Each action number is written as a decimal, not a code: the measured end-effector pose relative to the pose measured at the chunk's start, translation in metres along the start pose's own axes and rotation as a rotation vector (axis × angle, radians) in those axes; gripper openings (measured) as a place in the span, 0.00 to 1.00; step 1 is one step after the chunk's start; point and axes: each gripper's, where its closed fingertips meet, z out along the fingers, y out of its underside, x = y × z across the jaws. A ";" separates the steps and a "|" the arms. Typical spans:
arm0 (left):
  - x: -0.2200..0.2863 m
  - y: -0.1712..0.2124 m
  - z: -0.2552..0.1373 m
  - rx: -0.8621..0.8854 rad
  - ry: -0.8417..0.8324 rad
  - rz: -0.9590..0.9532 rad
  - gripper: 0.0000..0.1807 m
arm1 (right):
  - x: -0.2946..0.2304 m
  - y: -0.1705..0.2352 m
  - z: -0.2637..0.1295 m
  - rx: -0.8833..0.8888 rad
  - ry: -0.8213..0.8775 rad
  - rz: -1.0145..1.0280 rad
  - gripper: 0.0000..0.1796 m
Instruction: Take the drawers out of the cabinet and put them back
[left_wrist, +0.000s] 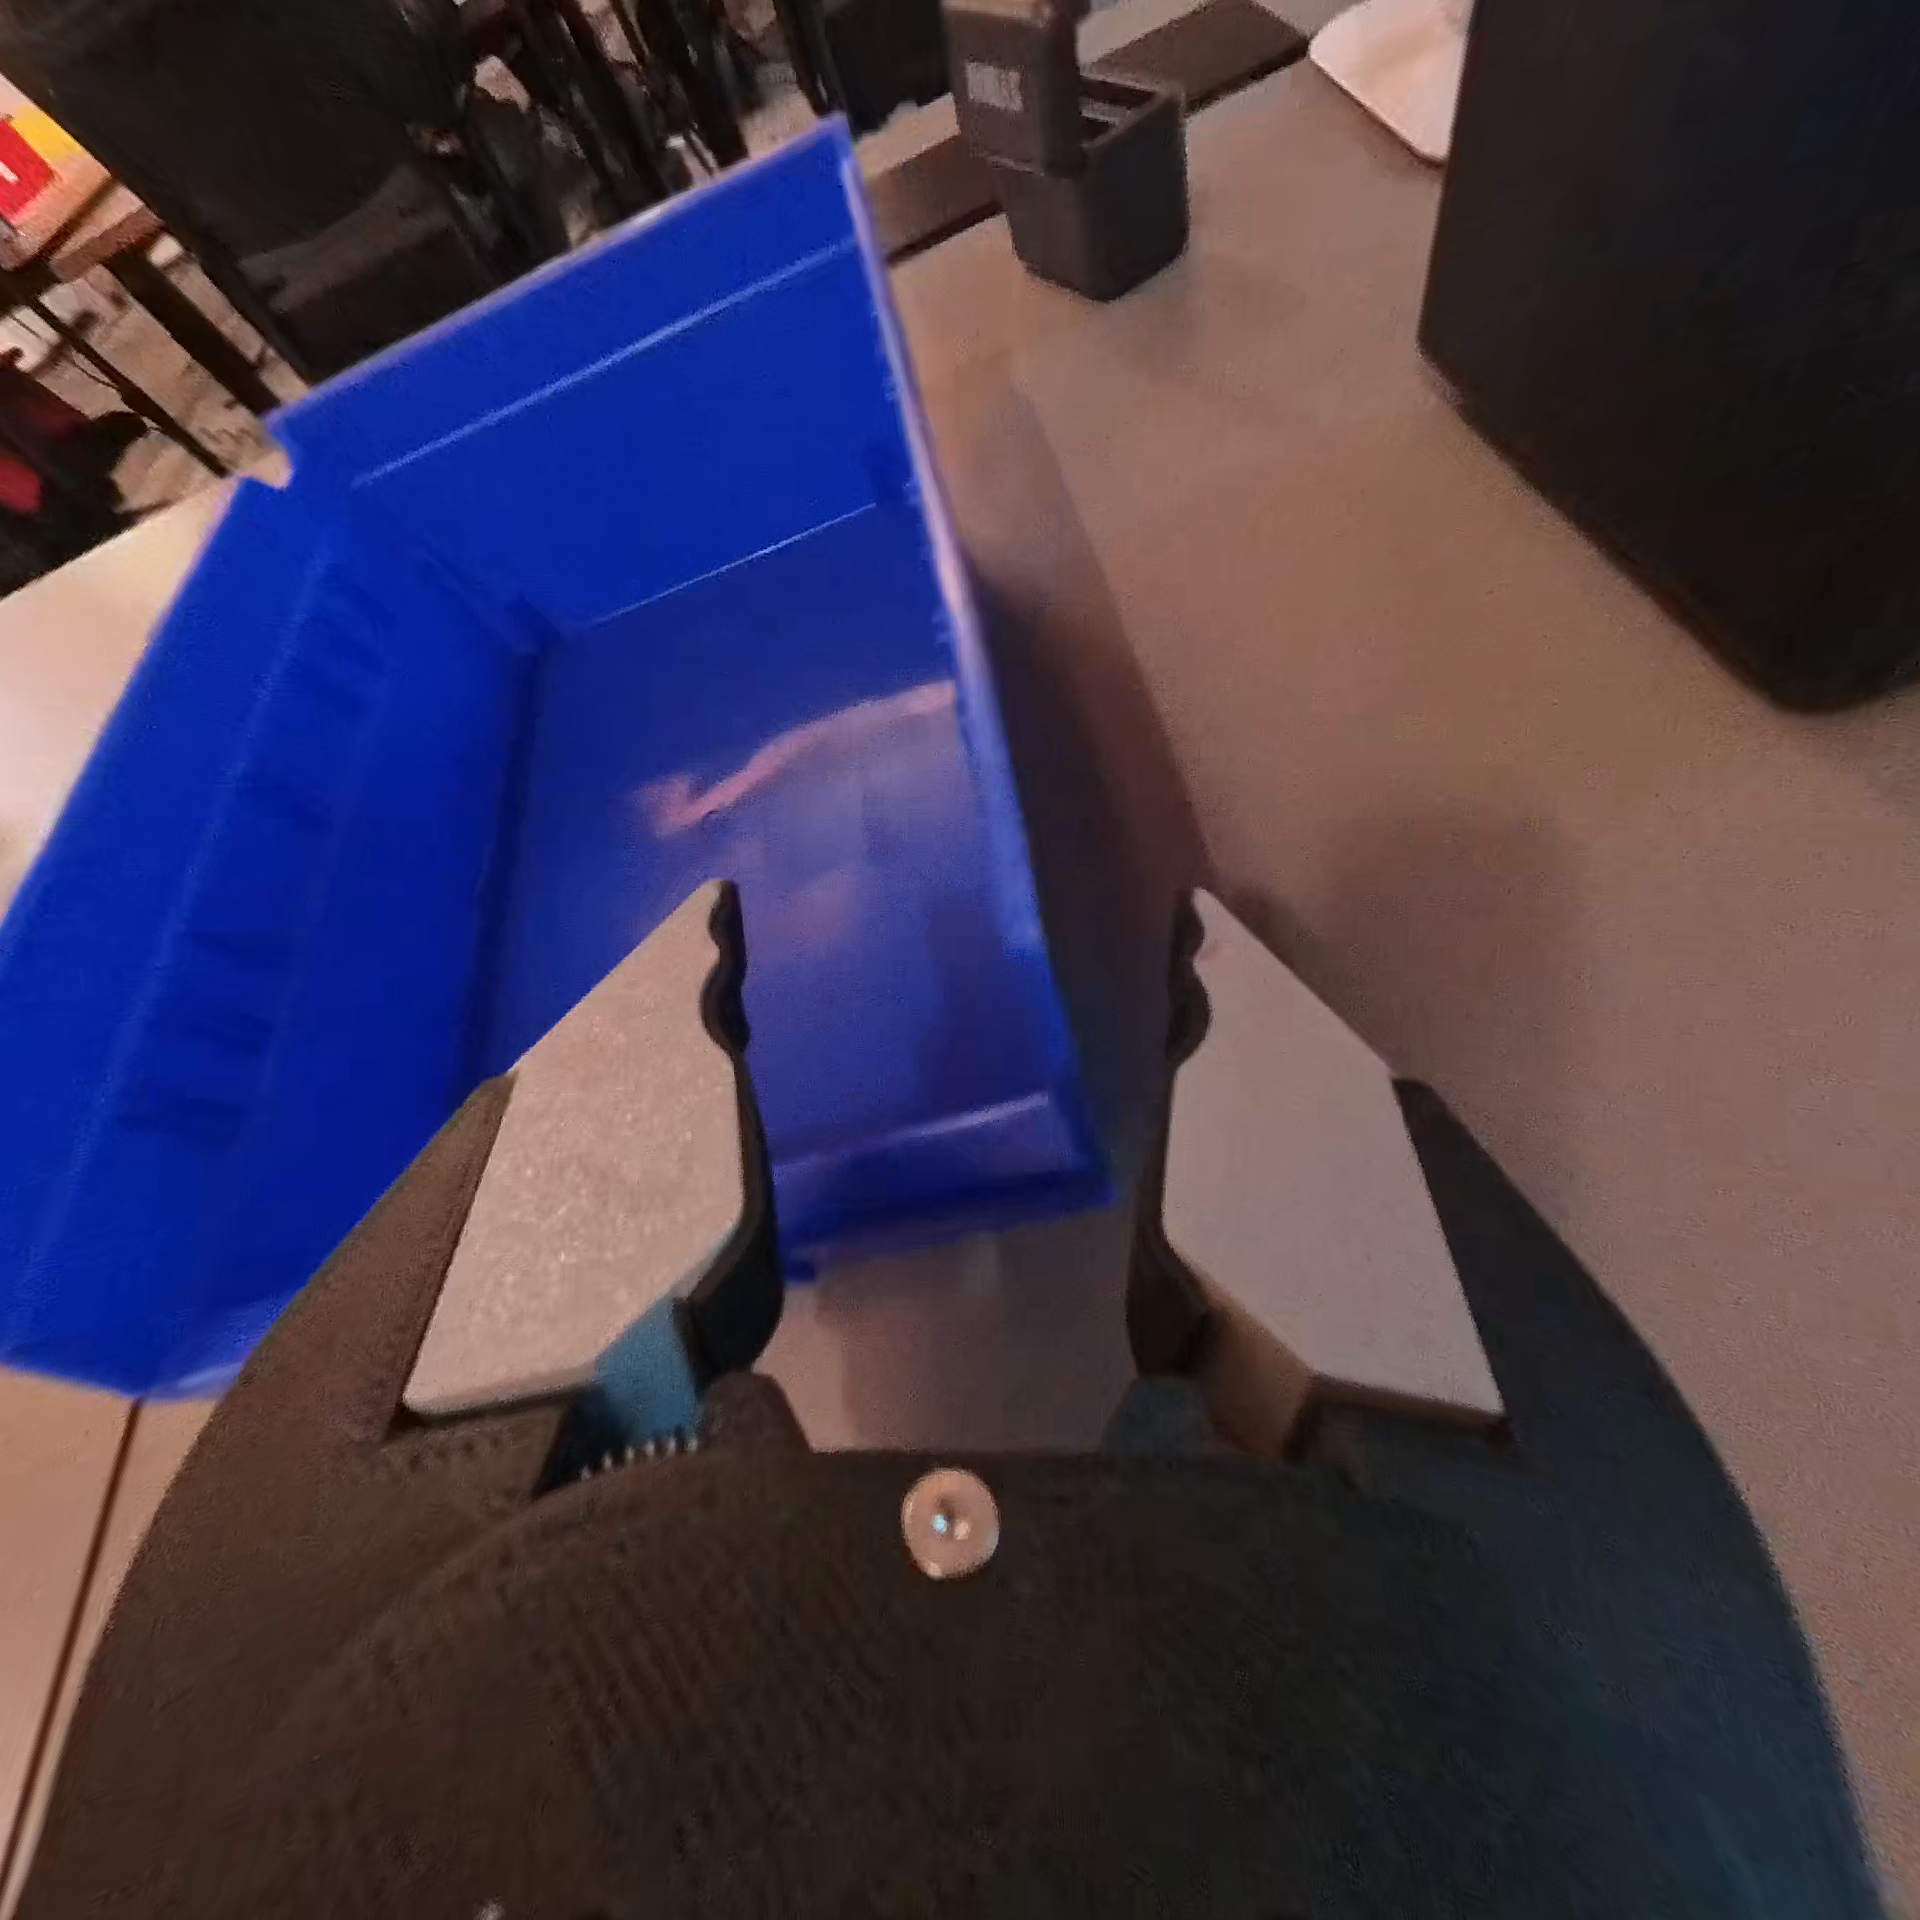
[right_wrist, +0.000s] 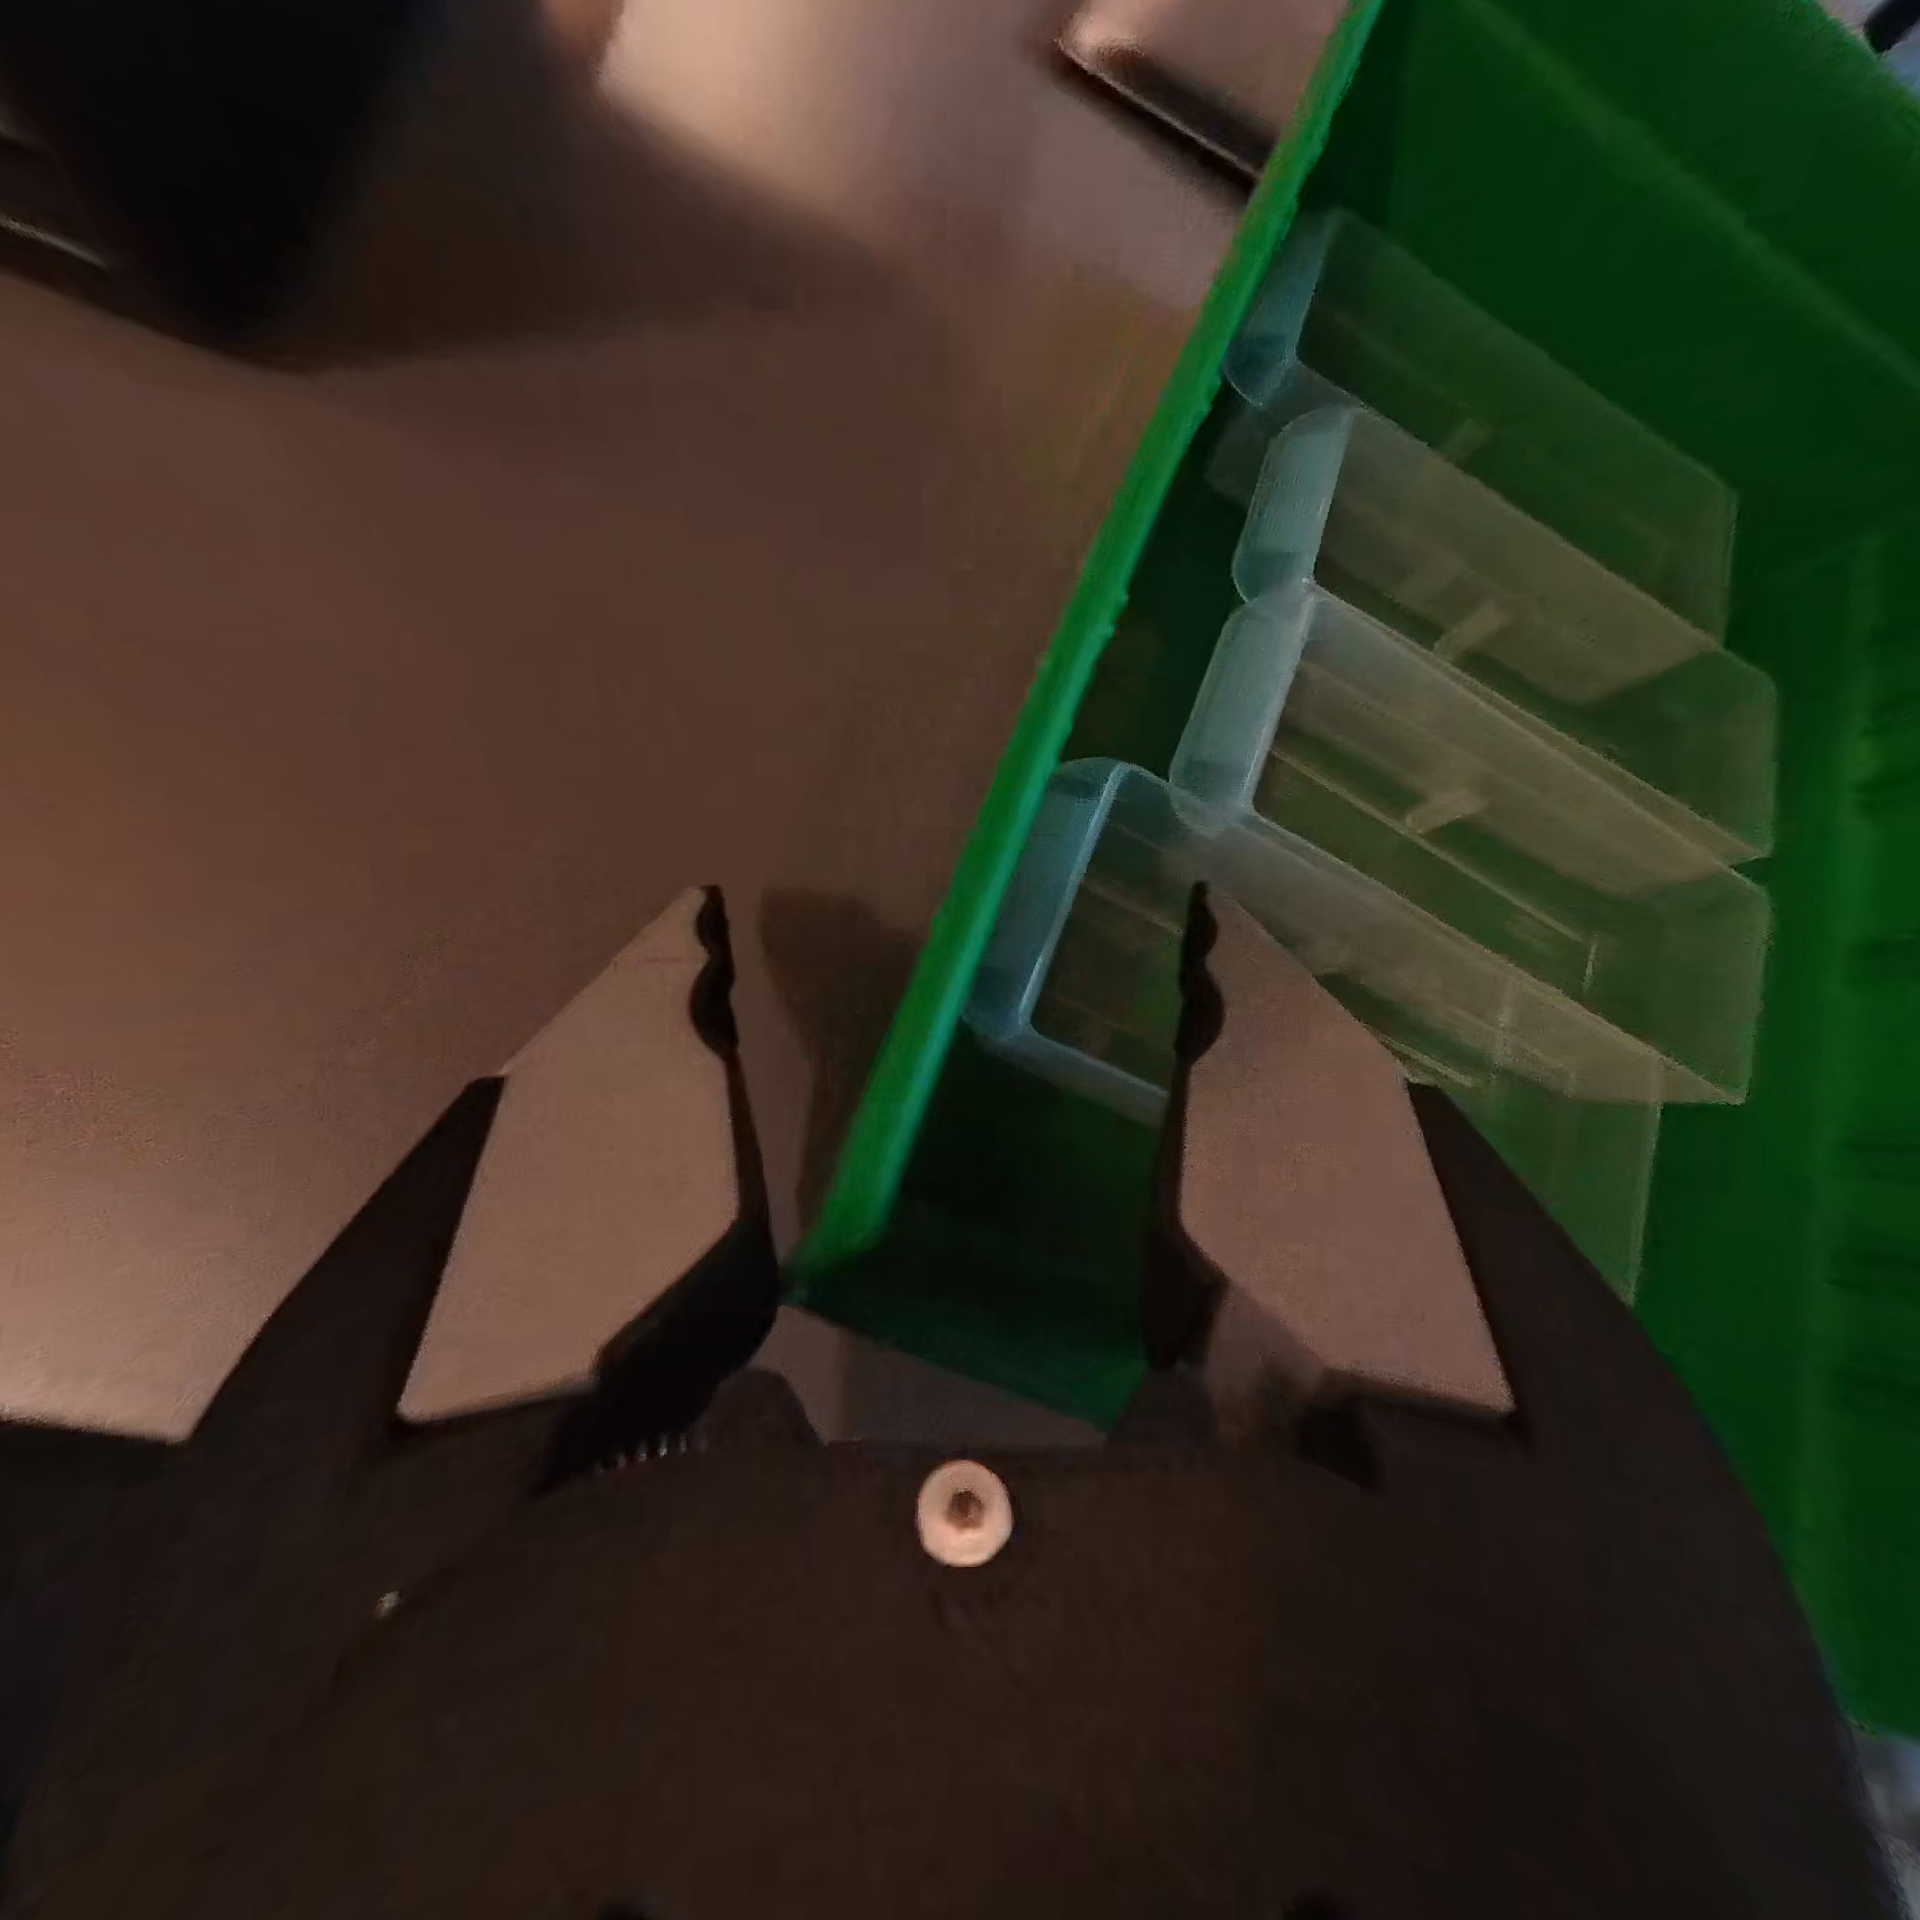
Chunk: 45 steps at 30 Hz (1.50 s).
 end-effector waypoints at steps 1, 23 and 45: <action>0.006 0.000 0.007 -0.013 0.008 0.005 0.44 | -0.003 0.000 0.004 -0.011 0.010 -0.018 0.43; -0.006 -0.011 -0.004 0.113 0.011 0.077 0.04 | -0.002 0.007 -0.036 0.152 -0.029 -0.016 0.01; -0.032 0.009 -0.120 0.236 -0.078 0.124 0.04 | -0.030 -0.010 -0.163 0.296 0.035 -0.171 0.01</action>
